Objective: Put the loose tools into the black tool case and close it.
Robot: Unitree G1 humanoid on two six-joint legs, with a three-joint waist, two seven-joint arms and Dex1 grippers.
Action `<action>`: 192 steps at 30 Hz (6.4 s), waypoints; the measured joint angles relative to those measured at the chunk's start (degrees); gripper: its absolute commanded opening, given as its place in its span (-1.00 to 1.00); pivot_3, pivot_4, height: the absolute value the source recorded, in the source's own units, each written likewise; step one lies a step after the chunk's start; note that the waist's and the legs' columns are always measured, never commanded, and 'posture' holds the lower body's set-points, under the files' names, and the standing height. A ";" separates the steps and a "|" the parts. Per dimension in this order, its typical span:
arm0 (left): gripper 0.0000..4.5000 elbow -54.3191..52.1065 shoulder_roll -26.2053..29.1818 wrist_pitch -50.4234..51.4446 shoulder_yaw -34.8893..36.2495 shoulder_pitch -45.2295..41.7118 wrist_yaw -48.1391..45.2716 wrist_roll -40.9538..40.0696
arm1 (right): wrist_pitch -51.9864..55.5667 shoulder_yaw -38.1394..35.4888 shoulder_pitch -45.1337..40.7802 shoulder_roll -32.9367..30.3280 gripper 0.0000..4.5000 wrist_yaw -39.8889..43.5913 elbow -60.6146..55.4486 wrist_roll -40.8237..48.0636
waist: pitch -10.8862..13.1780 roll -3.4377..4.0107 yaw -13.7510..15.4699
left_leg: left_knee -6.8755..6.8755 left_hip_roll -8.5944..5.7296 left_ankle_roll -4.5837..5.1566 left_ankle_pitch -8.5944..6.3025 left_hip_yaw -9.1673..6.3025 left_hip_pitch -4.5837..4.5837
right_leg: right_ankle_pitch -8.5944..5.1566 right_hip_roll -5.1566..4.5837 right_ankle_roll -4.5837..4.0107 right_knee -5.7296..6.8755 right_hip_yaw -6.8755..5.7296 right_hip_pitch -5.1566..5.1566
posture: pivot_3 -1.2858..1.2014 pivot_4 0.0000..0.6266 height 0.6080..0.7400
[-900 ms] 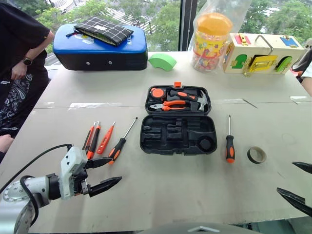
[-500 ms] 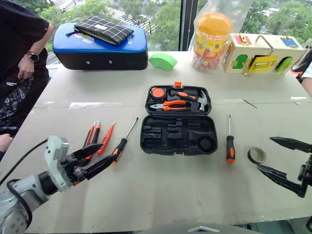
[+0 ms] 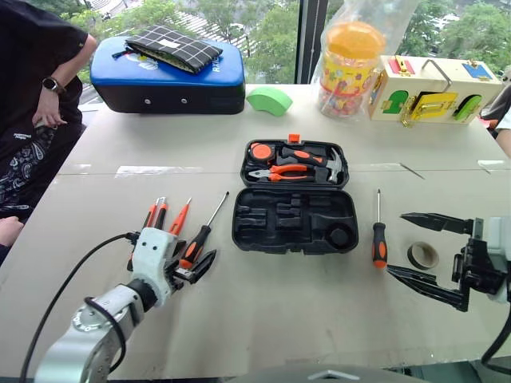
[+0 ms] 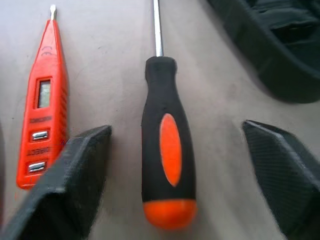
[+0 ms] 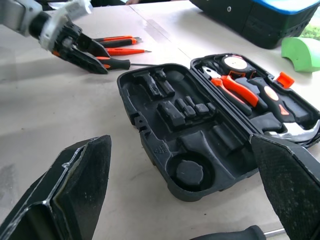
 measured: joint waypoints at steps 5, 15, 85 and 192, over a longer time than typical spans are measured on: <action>-0.45 3.90 -2.03 -6.17 -2.59 -0.63 -0.09 4.34 | -0.18 -0.23 1.60 0.53 1.00 -0.48 -0.07 -0.32 | -0.10 0.22 0.76 | 0.03 -0.01 0.00 -0.01 0.00 -0.01 | 0.00 -0.05 0.01 0.00 -0.02 0.01 | 0.03 -0.52 1.00; -0.64 13.29 7.04 -14.50 5.64 -12.31 -22.44 -8.17 | -1.63 -2.90 5.64 3.89 1.00 -1.66 -0.21 -1.31 | -0.01 0.29 0.72 | 0.24 0.17 -0.04 -0.06 0.17 -0.06 | -0.01 -0.30 0.03 0.04 -0.46 0.01 | 0.03 -0.52 1.00; -0.98 56.48 -6.23 -22.85 -28.70 -60.69 -42.34 21.47 | 0.20 -10.73 11.95 7.68 1.00 -10.74 -9.64 -0.21 | -0.04 0.23 0.72 | 1.35 0.34 0.24 -0.67 0.07 -0.06 | 0.31 -0.66 0.60 0.10 -1.27 0.54 | 0.03 -0.52 1.00; 1.00 1.62 14.73 -8.91 11.68 -3.98 -42.65 -17.75 | -12.23 54.71 -61.47 6.89 -0.67 8.17 54.59 -41.10 | 0.68 0.56 -1.05 | 1.05 0.37 -0.37 -0.70 0.05 0.04 | 0.22 -0.75 0.87 -0.26 -1.77 0.60 | 0.03 -0.52 1.00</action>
